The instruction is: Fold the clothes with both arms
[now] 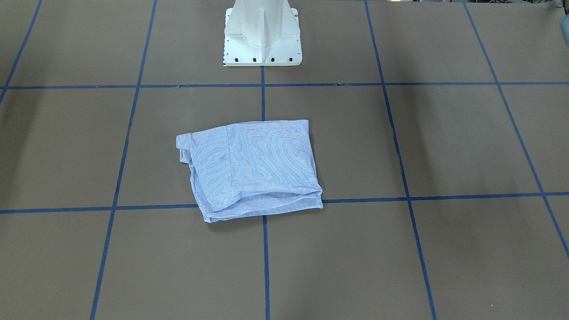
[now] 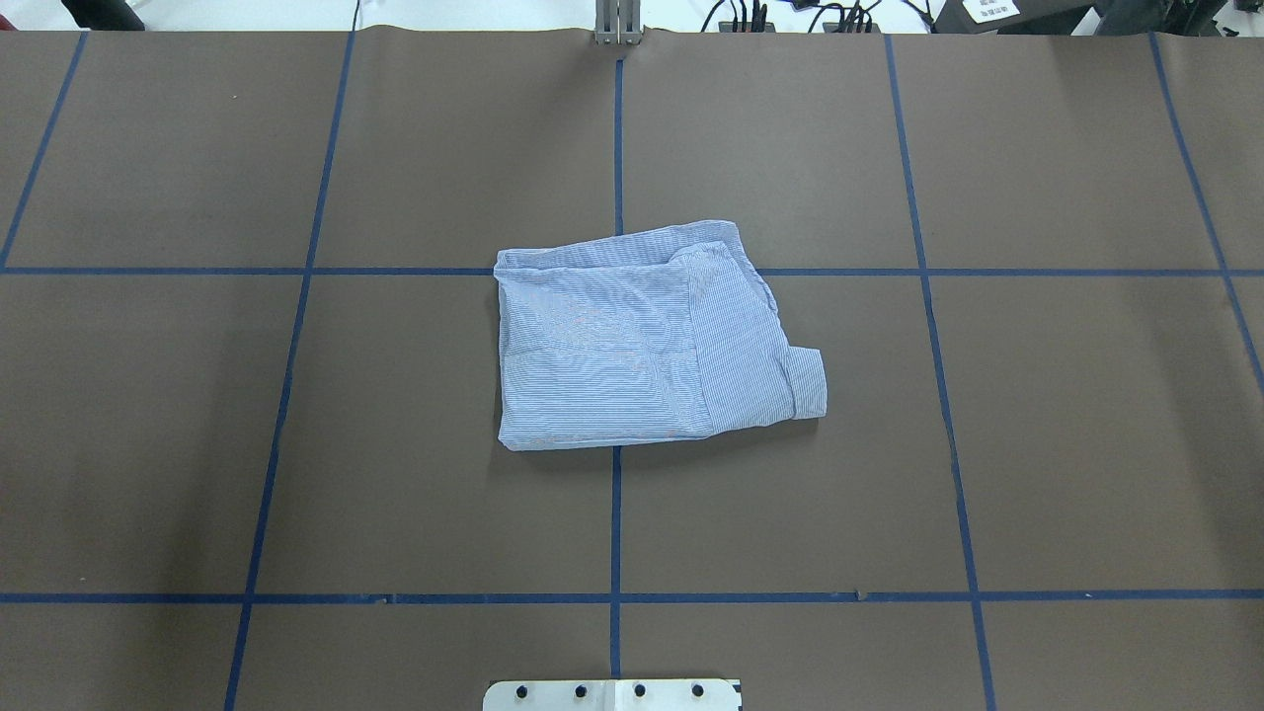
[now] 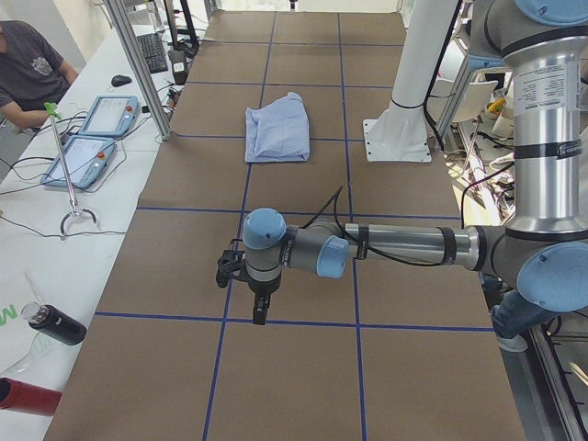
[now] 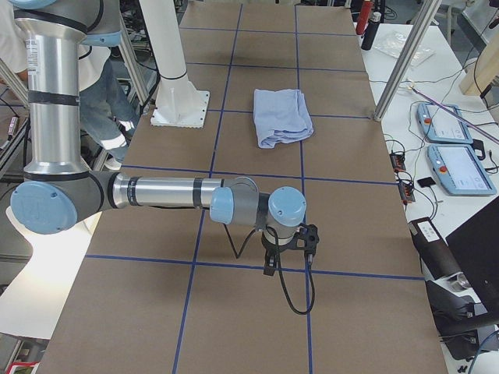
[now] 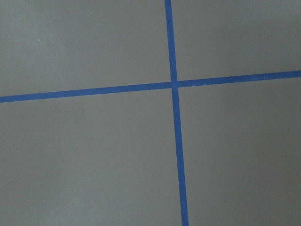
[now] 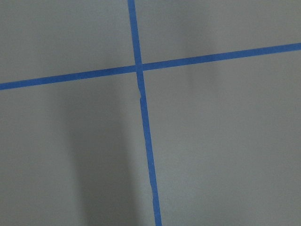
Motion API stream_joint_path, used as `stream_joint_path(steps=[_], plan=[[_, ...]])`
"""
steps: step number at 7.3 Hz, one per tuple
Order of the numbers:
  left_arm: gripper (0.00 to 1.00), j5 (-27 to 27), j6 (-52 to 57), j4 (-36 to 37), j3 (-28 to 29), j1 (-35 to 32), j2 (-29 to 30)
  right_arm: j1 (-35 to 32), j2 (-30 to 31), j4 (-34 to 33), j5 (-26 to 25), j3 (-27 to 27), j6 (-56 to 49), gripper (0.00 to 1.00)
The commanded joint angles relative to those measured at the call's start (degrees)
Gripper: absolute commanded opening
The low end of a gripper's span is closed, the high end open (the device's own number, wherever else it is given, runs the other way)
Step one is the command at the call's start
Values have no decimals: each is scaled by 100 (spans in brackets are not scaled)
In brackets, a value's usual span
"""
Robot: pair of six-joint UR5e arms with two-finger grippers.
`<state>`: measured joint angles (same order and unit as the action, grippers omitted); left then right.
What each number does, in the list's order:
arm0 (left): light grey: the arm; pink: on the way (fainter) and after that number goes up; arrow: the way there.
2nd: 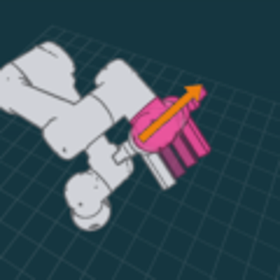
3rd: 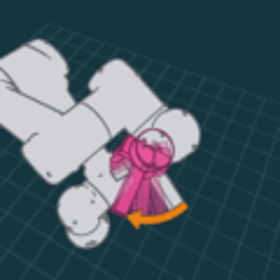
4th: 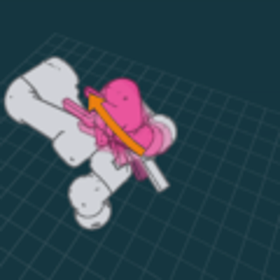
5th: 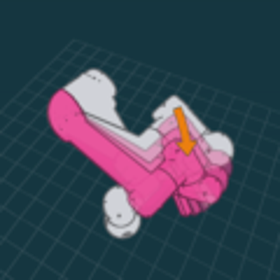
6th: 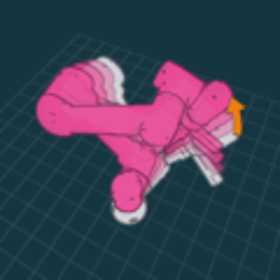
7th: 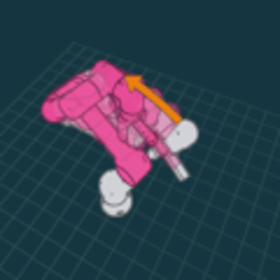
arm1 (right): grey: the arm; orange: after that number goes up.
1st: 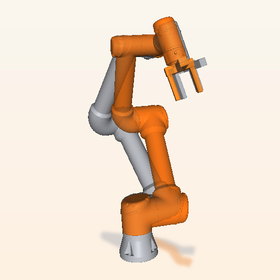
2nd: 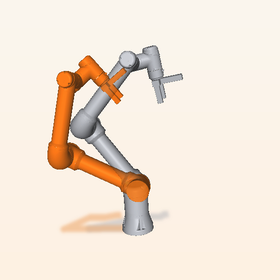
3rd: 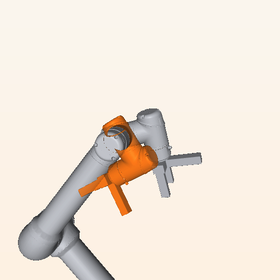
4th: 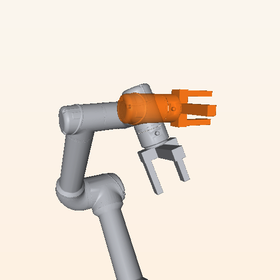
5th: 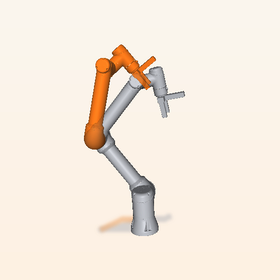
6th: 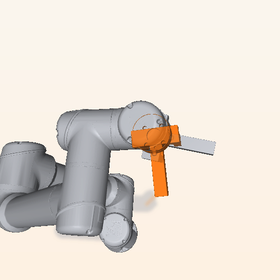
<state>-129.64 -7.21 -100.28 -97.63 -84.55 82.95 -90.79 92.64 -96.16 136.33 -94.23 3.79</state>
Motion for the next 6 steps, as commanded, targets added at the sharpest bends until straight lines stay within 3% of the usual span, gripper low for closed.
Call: stream_joint_path(steps=[1,6], plan=[[100,0,0,43,-1,-1,2,0,-17,1,-10,-8,-1,100],[100,-18,26,404,-81,-18,37,0,-53,1,-19,-8,-1,100]])
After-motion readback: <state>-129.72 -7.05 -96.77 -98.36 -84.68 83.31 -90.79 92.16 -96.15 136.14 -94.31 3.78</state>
